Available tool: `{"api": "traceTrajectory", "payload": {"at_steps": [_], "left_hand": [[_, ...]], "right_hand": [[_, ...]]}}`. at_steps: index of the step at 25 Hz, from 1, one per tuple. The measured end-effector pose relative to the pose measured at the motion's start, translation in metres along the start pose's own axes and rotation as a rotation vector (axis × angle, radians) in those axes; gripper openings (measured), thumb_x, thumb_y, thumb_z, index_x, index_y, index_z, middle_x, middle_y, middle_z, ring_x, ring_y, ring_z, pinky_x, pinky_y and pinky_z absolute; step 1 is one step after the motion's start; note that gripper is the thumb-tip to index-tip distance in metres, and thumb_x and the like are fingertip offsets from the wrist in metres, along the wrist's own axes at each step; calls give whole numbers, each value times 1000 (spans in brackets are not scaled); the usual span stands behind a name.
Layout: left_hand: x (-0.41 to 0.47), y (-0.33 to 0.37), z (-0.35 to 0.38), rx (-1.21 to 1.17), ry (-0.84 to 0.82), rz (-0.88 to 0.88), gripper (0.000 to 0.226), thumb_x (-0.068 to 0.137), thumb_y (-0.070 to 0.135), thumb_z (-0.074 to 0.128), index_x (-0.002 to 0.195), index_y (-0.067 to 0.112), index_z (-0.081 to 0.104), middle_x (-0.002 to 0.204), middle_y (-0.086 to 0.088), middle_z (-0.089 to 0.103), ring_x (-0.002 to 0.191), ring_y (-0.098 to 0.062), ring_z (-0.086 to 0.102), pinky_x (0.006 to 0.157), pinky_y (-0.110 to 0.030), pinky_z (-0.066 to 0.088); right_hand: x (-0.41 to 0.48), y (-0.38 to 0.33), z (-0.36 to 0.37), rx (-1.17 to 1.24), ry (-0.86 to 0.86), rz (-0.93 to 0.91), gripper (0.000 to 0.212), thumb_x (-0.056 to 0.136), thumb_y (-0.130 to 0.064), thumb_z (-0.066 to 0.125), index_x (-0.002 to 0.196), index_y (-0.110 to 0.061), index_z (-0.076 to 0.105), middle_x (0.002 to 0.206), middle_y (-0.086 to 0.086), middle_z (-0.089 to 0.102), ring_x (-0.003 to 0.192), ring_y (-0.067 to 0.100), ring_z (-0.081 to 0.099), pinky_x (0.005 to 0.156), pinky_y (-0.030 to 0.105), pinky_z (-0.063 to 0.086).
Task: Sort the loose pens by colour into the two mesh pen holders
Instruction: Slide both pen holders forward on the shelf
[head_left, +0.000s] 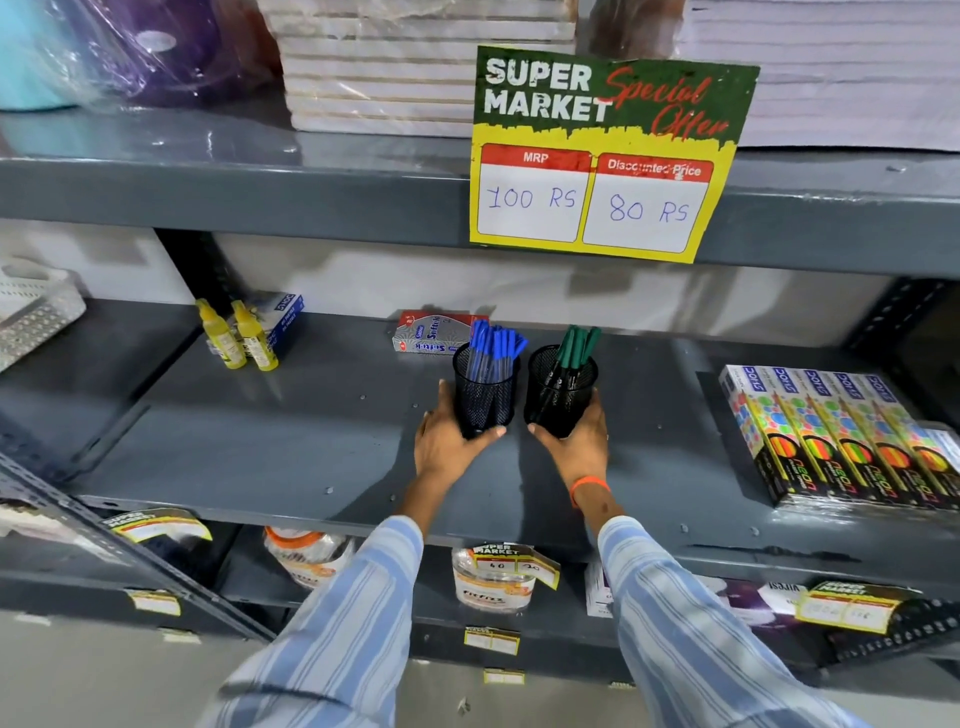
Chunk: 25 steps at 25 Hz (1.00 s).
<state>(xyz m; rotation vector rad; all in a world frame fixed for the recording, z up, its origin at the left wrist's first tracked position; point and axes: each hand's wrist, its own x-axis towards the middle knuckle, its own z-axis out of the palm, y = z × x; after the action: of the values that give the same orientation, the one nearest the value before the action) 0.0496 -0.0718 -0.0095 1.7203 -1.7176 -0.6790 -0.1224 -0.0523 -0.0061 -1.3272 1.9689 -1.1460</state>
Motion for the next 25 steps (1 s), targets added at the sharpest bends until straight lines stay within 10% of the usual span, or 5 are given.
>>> {"api": "traceTrajectory", "payload": {"at_steps": [12, 25], "left_hand": [[-36, -22, -6, -195, -28, 109, 75, 63, 48, 79, 120, 13, 44, 117, -11, 62, 104, -31, 58, 82, -47, 50], [-97, 0, -29, -30, -138, -17, 77, 72, 43, 75, 129, 7, 37, 124, -17, 58, 108, -35, 56, 85, -45, 48]], "right_hand": [[-58, 17, -21, 11, 125, -5, 70, 62, -23, 83, 119, -7, 44, 119, 18, 56, 114, 35, 52, 96, 47, 46], [-107, 8, -55, -48, -29, 35, 91, 63, -24, 82, 132, -3, 27, 129, 19, 55, 120, 35, 51, 100, 47, 45]]}}
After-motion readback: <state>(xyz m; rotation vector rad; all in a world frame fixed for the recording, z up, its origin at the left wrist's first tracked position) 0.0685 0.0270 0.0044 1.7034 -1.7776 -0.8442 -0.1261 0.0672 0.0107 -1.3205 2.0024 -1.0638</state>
